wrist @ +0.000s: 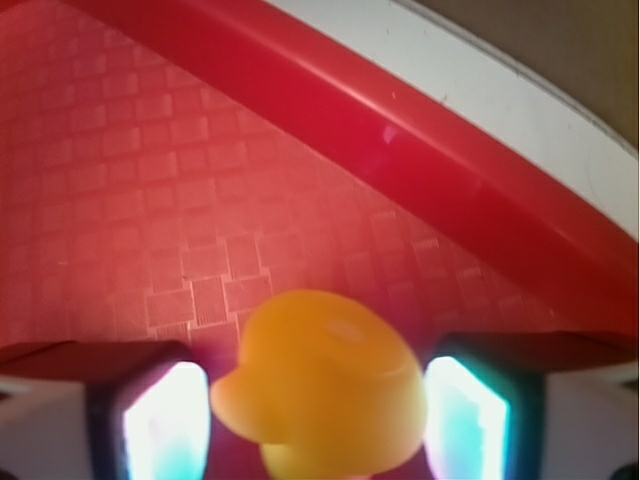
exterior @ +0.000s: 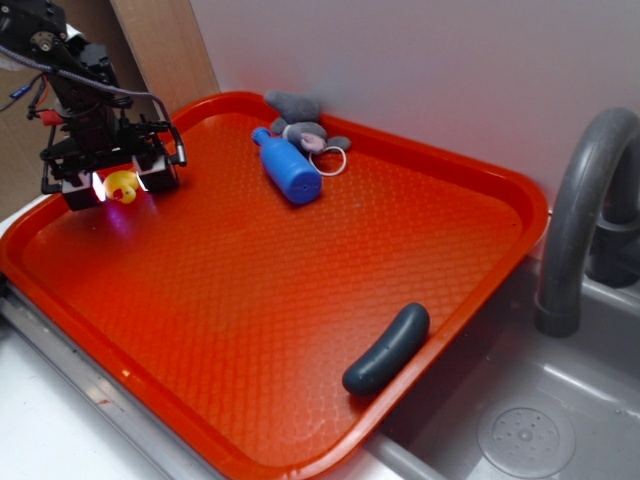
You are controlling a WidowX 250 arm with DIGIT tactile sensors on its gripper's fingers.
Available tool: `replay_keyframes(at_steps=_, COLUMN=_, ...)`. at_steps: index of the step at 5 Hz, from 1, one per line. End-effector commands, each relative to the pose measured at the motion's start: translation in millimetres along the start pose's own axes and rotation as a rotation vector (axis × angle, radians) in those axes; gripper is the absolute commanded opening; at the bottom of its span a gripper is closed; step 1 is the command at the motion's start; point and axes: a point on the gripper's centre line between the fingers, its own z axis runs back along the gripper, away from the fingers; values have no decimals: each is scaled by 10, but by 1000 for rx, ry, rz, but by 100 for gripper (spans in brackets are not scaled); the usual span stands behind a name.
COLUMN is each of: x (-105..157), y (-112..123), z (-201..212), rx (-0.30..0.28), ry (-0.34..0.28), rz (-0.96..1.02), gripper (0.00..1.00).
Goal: Grab the yellow duck.
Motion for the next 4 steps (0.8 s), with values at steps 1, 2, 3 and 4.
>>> replay_keyframes(at_steps=1, x=17, y=-47, z=123, rx=-17, ry=-20, rz=-170, gripper=0)
replay_keyframes(at_steps=2, x=84, y=-138, z=506, rx=-258, ry=142, rz=-383, gripper=0)
replay_keyframes(at_steps=3, x=1, y=-132, z=929, rx=-381, ry=101, rz=-620, gripper=0)
replay_keyframes(at_steps=4, x=-169, y=-182, z=1276, rx=-438, ry=78, rz=-867, gripper=0)
